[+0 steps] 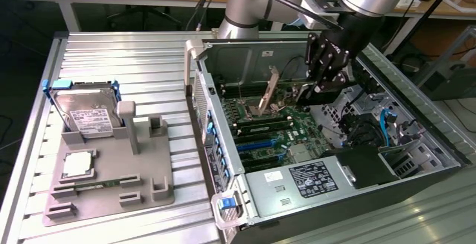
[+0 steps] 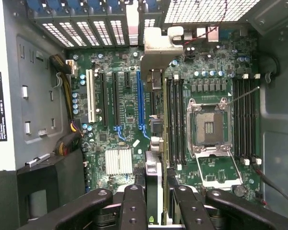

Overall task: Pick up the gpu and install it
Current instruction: 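Insert the gpu into the slot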

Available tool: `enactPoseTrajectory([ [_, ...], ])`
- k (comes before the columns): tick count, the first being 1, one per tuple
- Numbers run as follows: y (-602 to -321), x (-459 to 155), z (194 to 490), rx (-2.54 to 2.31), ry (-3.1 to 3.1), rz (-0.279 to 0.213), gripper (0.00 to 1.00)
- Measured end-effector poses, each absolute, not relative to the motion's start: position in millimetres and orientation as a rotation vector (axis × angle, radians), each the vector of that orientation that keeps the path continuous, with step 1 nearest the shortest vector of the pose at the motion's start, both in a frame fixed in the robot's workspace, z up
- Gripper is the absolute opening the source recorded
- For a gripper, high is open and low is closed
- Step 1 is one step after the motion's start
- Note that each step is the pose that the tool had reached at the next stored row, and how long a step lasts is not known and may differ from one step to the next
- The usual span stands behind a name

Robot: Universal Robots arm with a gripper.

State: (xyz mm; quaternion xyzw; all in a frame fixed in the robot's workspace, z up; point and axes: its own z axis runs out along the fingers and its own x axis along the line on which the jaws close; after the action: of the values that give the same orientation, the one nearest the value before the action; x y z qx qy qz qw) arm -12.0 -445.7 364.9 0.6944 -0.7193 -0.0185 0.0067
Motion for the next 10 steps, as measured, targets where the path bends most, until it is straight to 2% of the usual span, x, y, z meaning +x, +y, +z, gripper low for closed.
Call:
enactPoseTrajectory([
  [10, -445.7, -12.0, 362.3, 2.2, -2.225, -0.046, 0.27],
])
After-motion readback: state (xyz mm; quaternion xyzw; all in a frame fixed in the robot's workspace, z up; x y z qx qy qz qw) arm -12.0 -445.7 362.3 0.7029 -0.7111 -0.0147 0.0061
